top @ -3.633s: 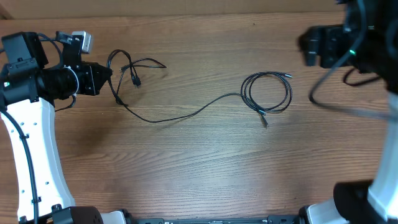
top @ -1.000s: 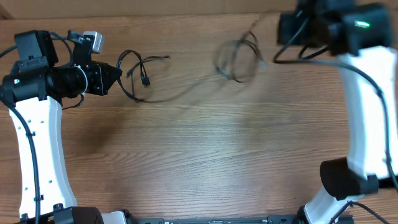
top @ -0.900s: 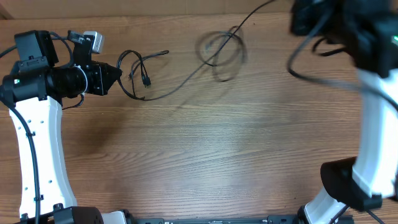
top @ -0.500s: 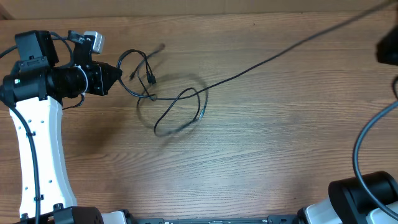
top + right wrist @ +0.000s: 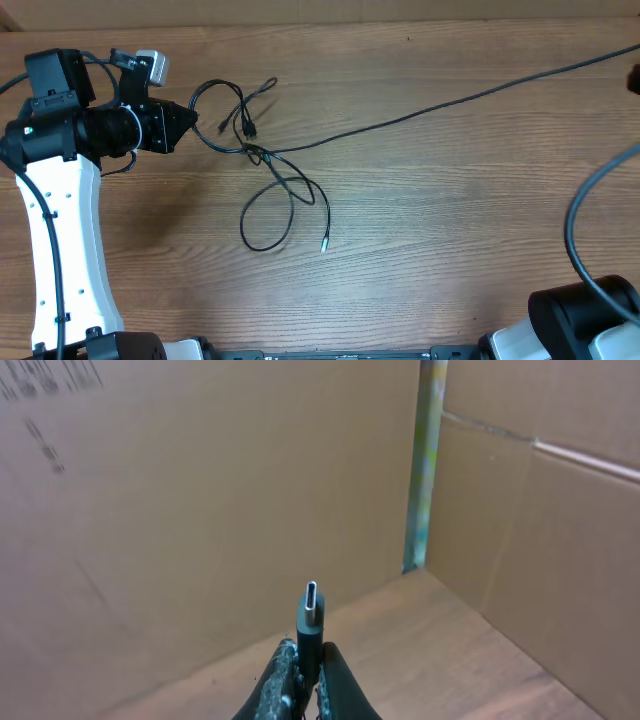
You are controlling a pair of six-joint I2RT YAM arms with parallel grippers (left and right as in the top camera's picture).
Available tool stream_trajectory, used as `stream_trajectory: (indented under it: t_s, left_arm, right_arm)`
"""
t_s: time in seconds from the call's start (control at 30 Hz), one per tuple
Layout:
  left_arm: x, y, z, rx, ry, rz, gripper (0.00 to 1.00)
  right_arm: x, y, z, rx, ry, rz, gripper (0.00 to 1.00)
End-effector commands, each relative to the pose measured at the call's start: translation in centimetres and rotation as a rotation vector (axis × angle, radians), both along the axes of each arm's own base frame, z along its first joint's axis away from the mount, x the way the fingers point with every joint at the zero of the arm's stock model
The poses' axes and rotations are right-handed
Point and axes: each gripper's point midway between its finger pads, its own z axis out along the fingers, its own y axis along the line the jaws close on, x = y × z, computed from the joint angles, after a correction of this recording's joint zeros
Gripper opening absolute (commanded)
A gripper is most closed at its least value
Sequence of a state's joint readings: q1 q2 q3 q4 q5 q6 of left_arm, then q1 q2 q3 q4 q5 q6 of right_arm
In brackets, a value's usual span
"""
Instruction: Untangle cables
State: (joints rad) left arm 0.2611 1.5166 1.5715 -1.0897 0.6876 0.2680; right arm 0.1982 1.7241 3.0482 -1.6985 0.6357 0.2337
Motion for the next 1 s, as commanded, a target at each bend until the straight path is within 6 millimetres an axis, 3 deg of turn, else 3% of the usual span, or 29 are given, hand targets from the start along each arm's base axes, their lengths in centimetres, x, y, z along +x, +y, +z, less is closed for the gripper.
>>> stream_trajectory:
  t_s: [0.0, 0.13, 0.23, 0.53, 0.7, 0.87, 0.9, 0.97]
  left_arm:
    - [0.0, -0.2, 0.1, 0.002, -0.011, -0.018, 0.04]
    - [0.0, -0.2, 0.1, 0.002, -0.011, -0.018, 0.04]
    - [0.0, -0.2, 0.1, 0.002, -0.011, -0.018, 0.04]
    - [0.0, -0.2, 0.1, 0.002, -0.011, -0.018, 0.04]
    - [0.0, -0.2, 0.1, 0.002, -0.011, -0.018, 0.04]
    - [0.0, -0.2, 0.1, 0.002, -0.011, -0.018, 0.04]
    - [0.0, -0.2, 0.1, 0.002, -0.011, -0.018, 0.04]
    - [0.0, -0.2, 0.1, 0.002, -0.012, -0.018, 0.04]
  right_arm:
    - [1.5, 0.0, -1.7, -0.019, 0.076, -0.022, 0.04]
    - [4.2, 1.4, -5.1, -0.024, 0.211, 0.030, 0.04]
    - [6.6, 2.9, -9.0, -0.016, 0.351, 0.090, 0.04]
    - [14.0, 5.3, -24.5, -0.004, 0.706, 0.095, 0.04]
    - [15.8, 6.7, -32.9, 0.030, 0.806, 0.142, 0.04]
    - [15.4, 7.8, -38.5, 0.072, 0.877, 0.188, 0.04]
    - [15.2, 7.7, -38.8, 0.071, 0.885, 0.187, 0.14]
    - [15.1, 7.7, -38.8, 0.071, 0.887, 0.187, 0.58]
